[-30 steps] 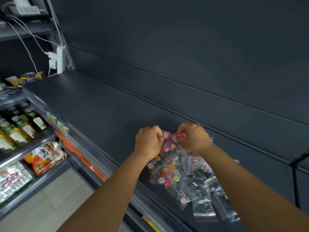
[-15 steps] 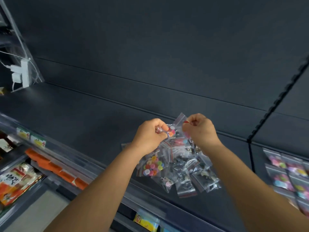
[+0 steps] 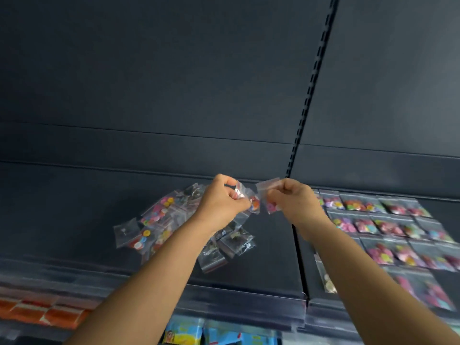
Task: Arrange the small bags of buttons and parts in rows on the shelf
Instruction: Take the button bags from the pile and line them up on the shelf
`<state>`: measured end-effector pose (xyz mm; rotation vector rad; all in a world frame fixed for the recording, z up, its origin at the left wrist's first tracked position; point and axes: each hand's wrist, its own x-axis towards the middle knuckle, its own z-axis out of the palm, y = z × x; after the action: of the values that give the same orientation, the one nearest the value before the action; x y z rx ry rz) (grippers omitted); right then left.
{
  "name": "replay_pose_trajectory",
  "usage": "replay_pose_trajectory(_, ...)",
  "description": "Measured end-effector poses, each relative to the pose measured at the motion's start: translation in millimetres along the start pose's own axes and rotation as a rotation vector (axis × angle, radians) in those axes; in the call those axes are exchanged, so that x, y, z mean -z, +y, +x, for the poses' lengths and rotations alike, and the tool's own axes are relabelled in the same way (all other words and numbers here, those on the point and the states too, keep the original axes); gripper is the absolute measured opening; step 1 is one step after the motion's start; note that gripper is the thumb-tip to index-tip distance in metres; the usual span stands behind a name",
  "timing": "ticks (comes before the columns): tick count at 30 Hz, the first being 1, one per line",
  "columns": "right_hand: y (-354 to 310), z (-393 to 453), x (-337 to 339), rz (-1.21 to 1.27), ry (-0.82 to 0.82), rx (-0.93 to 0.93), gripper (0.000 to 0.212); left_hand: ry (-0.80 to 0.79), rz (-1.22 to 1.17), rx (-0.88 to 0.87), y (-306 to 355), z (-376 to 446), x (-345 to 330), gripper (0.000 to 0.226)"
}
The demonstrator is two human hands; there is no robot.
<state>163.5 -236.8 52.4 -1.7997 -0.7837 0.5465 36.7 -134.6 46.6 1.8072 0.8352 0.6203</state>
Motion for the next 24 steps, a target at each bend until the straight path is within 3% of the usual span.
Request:
replay_pose_trajectory(4,11.1,-6.7,39.0,0.099,0.142,0.027,0.014,-0.096,-0.022,-0.010,16.0,-4.9,-33.1,0.015)
replay_pose_trajectory(12,45.1,-22.2,136.2,0.171,0.152,-0.031,0.011,-0.071,-0.141,0.021,56.6,-21.7,-135.0,0.012)
replay_pose_trajectory(18,80.8,-35.3,215.0,0.122,0.186,-0.041,0.022,-0.012,-0.104,0.024,86.6,-46.0,-216.7,0.011)
replay_pose_trajectory(24,113.5,-53.4,280.3,0.066,0.182,-0.043,0.017,-0.038,-0.046,0.043,99.5,-64.0,-279.2,0.010)
